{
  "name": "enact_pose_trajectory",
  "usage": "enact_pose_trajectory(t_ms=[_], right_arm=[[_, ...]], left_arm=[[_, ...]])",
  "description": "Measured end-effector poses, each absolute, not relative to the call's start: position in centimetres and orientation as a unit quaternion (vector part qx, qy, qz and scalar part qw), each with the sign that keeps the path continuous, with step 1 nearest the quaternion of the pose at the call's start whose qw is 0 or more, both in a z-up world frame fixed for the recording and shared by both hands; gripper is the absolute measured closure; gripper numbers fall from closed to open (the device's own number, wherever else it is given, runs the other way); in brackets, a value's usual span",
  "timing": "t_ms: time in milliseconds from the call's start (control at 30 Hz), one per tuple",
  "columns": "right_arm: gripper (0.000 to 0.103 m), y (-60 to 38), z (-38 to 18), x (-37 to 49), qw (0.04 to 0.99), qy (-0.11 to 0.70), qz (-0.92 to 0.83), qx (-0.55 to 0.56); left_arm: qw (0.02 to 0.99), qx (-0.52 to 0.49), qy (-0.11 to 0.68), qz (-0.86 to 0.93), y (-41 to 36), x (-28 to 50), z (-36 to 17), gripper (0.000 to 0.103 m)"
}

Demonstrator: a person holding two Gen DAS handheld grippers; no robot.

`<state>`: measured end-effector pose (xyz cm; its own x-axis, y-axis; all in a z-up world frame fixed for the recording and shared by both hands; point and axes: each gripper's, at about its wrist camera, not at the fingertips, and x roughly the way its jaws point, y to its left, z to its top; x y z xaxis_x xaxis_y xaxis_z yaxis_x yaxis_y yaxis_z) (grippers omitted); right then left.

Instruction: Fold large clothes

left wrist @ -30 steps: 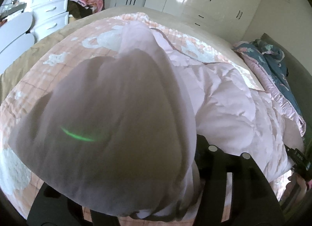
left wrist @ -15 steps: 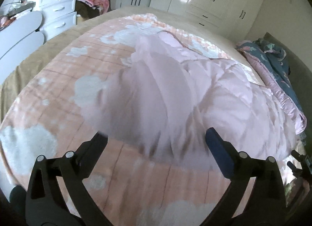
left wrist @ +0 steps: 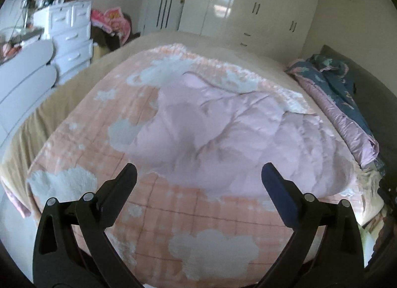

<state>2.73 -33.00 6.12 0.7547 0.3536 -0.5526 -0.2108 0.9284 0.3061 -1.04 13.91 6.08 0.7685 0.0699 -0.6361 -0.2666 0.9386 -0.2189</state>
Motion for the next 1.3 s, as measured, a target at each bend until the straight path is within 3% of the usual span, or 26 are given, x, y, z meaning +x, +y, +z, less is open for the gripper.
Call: enact_pose_trajectory(t_ms=[567, 1300], right_arm=[[0.004, -24.0, 9.8, -2.4, 0.926, 0.283, 0.248, -0.001], [0.004, -21.6, 6.8, -2.9, 0.904, 0.332, 0.269, -0.002]], left_arm=[[0.940, -0.088, 0.328, 0.031, 6.0, -2.2, 7.3, 0.009], [0.937, -0.073, 0.340, 0.020, 3.1, -3.3, 6.0, 0.009]])
